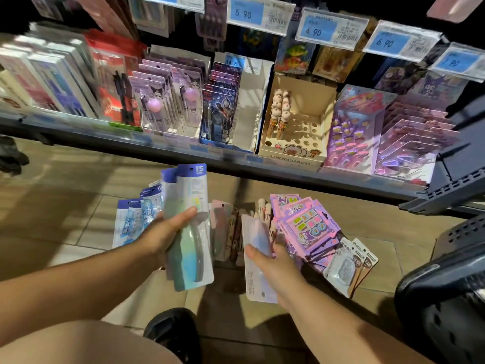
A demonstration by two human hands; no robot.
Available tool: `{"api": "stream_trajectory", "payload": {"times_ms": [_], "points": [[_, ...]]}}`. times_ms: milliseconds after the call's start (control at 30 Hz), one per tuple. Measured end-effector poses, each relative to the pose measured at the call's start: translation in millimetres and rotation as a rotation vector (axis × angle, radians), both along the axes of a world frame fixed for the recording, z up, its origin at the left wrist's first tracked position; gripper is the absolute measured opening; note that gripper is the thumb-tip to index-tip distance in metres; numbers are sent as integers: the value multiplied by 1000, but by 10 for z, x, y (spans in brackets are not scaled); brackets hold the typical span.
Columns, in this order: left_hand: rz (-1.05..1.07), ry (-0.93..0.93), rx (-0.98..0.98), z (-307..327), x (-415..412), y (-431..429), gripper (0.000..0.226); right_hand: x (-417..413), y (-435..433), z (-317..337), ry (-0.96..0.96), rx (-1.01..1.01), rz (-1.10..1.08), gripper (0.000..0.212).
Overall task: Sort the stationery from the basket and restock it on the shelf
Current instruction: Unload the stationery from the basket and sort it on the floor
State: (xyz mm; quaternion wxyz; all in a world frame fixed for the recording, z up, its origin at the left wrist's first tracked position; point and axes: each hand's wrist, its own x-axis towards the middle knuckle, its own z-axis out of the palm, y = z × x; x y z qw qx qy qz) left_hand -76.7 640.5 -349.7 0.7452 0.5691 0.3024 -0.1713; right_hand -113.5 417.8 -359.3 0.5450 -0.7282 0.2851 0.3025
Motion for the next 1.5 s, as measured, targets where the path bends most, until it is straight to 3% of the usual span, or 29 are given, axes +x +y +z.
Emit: {"api": "stream_trajectory", "payload": {"times_ms": [67, 167, 300, 467, 633, 767, 933, 1067, 1233, 1500], "points": [[65, -15, -18, -26, 11, 137, 16, 59, 31, -74, -17, -44, 39, 65], [124, -60, -19, -78, 2, 251, 11, 208, 179, -64, -67, -14, 134, 58], [134, -42, -10, -129, -48, 275, 14, 352, 347, -149, -37, -155, 348, 90], [60, 31, -55, -98, -83, 168, 14, 229, 303, -108, 65, -373, 456, 62], [32, 67, -30, -119, -119, -41, 27, 124, 396, -14, -60, -183, 368, 40], [-12, 81, -121, -59, -133, -224, 55, 75, 451, 108, -109, 67, 367, 37], [-19, 35, -156, 19, -151, -340, 51, 29, 458, 131, -167, 9, 423, 65], [-12, 29, -217, 58, -155, -372, 42, 15, 406, 142, -207, -18, 396, 61], [-21, 101, -213, 56, -116, -313, 61, 19, 299, 189, -239, 20, 397, 59], [16, 111, -155, -22, -83, -211, 30, 33, 237, 176, -252, 13, 522, 65]]}}
